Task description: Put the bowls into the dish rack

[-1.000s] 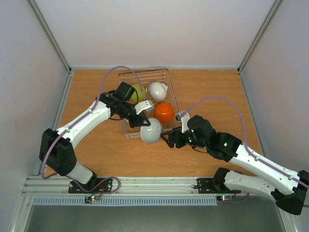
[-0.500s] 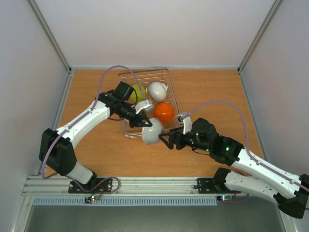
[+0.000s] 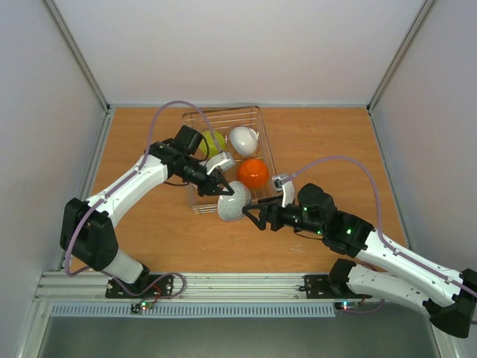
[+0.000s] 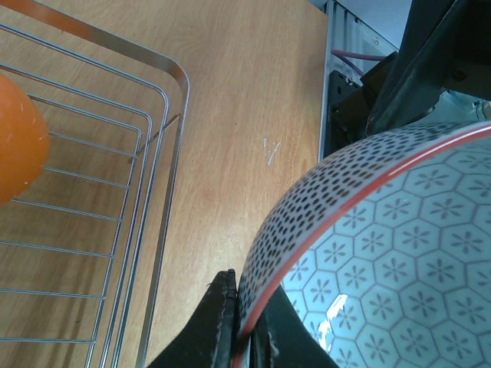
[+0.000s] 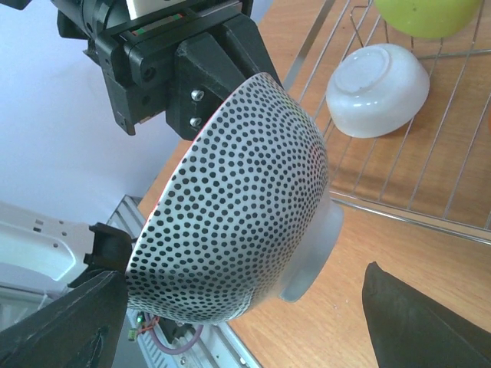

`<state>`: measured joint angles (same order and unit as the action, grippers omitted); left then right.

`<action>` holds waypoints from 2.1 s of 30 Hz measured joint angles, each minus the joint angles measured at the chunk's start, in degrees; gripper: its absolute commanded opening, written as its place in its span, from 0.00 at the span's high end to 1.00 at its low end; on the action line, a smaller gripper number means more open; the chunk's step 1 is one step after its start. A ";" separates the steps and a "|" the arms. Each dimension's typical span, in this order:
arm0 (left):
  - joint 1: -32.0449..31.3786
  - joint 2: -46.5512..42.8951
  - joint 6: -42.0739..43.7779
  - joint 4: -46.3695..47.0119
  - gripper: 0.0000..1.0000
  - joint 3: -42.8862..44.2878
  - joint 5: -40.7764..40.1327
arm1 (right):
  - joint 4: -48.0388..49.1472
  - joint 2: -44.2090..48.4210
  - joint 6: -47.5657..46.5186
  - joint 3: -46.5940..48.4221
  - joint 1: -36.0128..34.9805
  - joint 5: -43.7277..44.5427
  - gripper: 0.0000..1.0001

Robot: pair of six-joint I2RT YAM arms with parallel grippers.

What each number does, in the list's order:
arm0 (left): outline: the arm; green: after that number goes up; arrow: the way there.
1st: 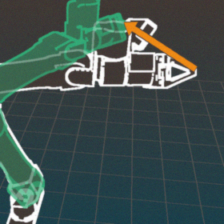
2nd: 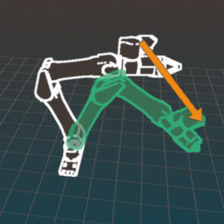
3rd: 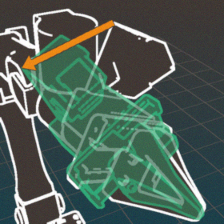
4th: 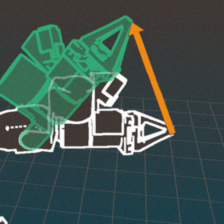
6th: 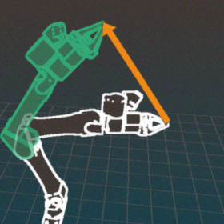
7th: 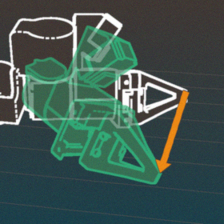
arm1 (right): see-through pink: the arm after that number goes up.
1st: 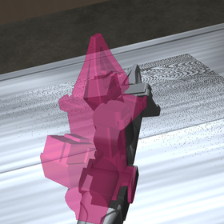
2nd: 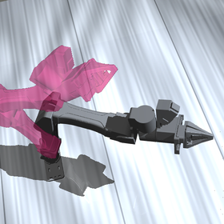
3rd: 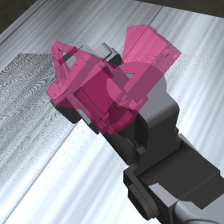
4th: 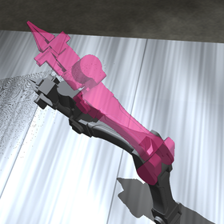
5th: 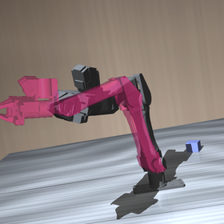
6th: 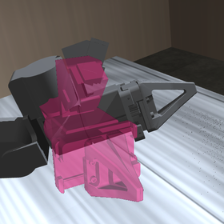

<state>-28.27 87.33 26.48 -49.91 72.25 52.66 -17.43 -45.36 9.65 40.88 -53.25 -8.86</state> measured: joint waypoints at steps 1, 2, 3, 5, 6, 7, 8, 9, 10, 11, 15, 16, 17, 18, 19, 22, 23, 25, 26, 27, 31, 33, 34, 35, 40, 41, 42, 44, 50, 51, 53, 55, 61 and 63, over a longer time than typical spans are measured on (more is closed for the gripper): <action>0.09 0.00 0.07 0.00 0.99 -0.02 0.11 | 0.52 0.00 0.20 -0.20 0.00 -0.20 0.15; 0.15 0.00 0.11 0.00 1.00 -0.02 0.26 | 0.94 -0.02 0.37 -0.37 0.02 -0.39 0.14; 0.20 0.00 0.15 0.00 1.00 -0.02 0.48 | 1.60 -0.02 0.52 -0.63 0.02 -0.63 0.14; 0.26 0.00 0.37 0.00 1.00 -0.04 0.74 | 2.71 -0.02 0.81 -1.16 0.00 -1.22 0.14; 0.28 0.00 0.39 0.00 1.00 -0.04 0.83 | 3.15 -0.04 0.92 -1.40 0.00 -1.46 0.14; 0.28 0.00 0.39 0.02 0.99 -0.04 0.94 | 3.52 -0.11 1.03 -1.55 0.00 -1.68 0.13; 0.28 0.00 0.37 0.02 0.99 -0.04 1.11 | 4.17 -0.20 1.09 -1.84 0.00 -2.03 0.13; 0.26 0.00 0.35 0.07 1.00 -0.04 1.27 | 4.61 -0.46 1.27 -2.10 0.00 -2.34 0.13; 0.24 0.00 0.35 0.07 1.00 -0.04 1.33 | 5.07 -0.72 1.42 -2.27 0.00 -2.60 0.13; 0.24 0.00 0.35 0.07 1.00 -0.04 1.49 | 5.57 -1.03 1.60 -2.47 0.00 -2.82 0.13; 0.24 0.00 0.37 0.09 1.00 -0.04 1.57 | 6.86 -1.77 2.23 -2.91 0.00 -3.50 0.13; 0.24 0.00 0.35 0.09 1.00 -0.04 1.60 | 7.02 -1.84 2.34 -2.95 0.00 -3.61 0.13; 0.24 0.00 0.35 0.11 1.00 -0.04 1.66 | 7.17 -1.84 2.38 -3.04 0.00 -3.63 0.14; 0.24 0.00 0.35 0.09 1.00 -0.04 1.73 | 7.32 -1.84 2.45 -3.13 -0.02 -3.65 0.14; 0.24 0.00 0.35 0.11 1.00 -0.04 1.77 | 7.58 -1.84 2.54 -3.21 -0.07 -3.67 0.14; 0.24 0.00 0.35 0.24 0.99 -0.04 1.97 | 8.22 -1.84 2.84 -3.48 -0.07 -3.82 0.16; 0.24 0.00 0.35 0.28 0.99 -0.04 1.95 | 8.46 -1.81 2.97 -3.65 -0.07 -3.89 0.16; 0.24 0.00 0.35 0.39 1.00 -0.04 1.97 | 9.03 -1.84 3.37 -3.89 -0.07 -4.13 0.17; 0.24 0.00 0.35 0.42 1.00 -0.04 1.95 | 9.25 -1.84 3.50 -4.00 -0.07 -4.31 0.18; 0.26 0.00 0.35 0.44 1.00 -0.04 1.95 | 9.46 -1.84 3.65 -4.13 -0.07 -4.48 0.18; 0.31 0.00 0.35 0.46 1.00 -0.04 1.68 | 10.40 -1.84 4.46 -4.70 -0.09 -5.09 0.22; 0.35 0.00 0.35 0.55 0.99 -0.04 1.53 | 10.56 -1.84 4.76 -4.81 -0.07 -5.27 0.23; 0.35 0.00 0.35 0.66 1.00 -0.04 1.49 | 10.60 -1.84 4.87 -4.85 -0.07 -5.29 0.24; 0.35 0.00 0.37 0.81 1.00 -0.04 1.40 | 10.60 -1.84 5.05 -4.87 -0.07 -5.31 0.24; 0.46 0.00 0.57 0.90 0.99 -0.04 0.81 | 11.13 -2.19 5.62 -5.18 -0.07 -5.42 0.24; 0.48 0.00 0.57 0.90 1.00 -0.04 0.72 | 11.30 -2.27 5.70 -5.22 -0.07 -5.49 0.23; 0.52 0.00 0.57 0.87 0.99 -0.04 0.68 | 11.61 -2.29 5.77 -5.40 -0.07 -5.53 0.23; 0.57 0.00 0.61 0.85 1.00 -0.04 0.63 | 12.09 -2.29 5.79 -5.68 -0.07 -5.55 0.23; 0.68 0.00 0.59 0.72 1.00 -0.04 0.68 | 14.05 -2.32 5.86 -6.64 -0.04 -5.81 0.19; 0.68 0.00 0.52 0.72 1.00 -0.04 0.98 | 14.51 -2.36 5.81 -6.86 -0.07 -6.14 0.19; 0.68 0.00 0.31 0.79 0.99 -0.04 1.53 | 15.47 -2.51 5.81 -7.23 -0.07 -6.86 0.19; 0.68 0.00 -0.09 0.85 1.00 -0.04 2.03 | 16.63 -2.54 5.81 -7.74 -0.07 -7.48 0.20; 0.72 0.00 -0.46 1.18 1.00 -0.04 2.40 | 18.16 -2.51 6.29 -8.46 -0.09 -8.07 0.42; 0.85 0.00 -0.35 1.46 1.00 -0.04 2.36 | 18.21 -2.34 7.10 -8.55 -0.04 -7.69 0.54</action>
<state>-27.42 87.33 26.13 -48.45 72.20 55.02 0.78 -47.70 16.75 32.34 -53.30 -16.56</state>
